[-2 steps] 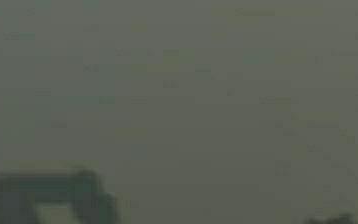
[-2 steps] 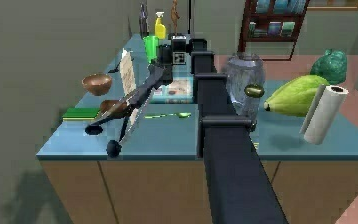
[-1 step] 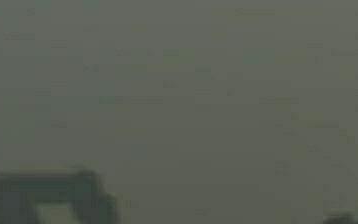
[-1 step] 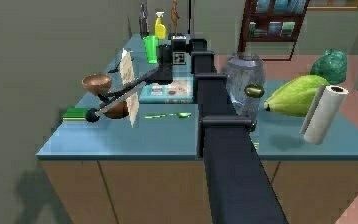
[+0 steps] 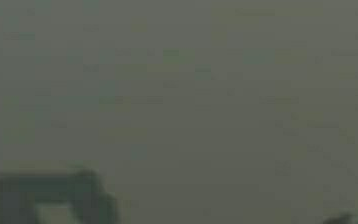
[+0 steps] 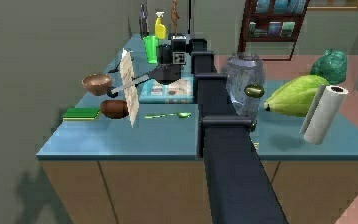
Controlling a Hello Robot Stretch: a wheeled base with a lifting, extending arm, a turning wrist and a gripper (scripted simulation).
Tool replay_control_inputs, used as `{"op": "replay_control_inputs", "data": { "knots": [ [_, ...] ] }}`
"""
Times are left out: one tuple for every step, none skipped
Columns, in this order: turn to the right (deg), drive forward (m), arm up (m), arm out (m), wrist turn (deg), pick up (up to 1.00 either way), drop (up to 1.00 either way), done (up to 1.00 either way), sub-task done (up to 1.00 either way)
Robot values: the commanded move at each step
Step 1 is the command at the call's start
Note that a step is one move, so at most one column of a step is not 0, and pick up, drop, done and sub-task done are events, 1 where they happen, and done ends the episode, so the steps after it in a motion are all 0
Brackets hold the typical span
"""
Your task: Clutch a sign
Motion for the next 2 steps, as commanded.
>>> {"op": "replay_control_inputs", "data": {
  "knots": [
    [0.0,0.0,0.0,0.0,0.0,1.0,0.0,0.0,0.0],
    [0.0,0.0,0.0,0.0,0.0,0.0,0.0,1.0,0.0]
  ]
}}
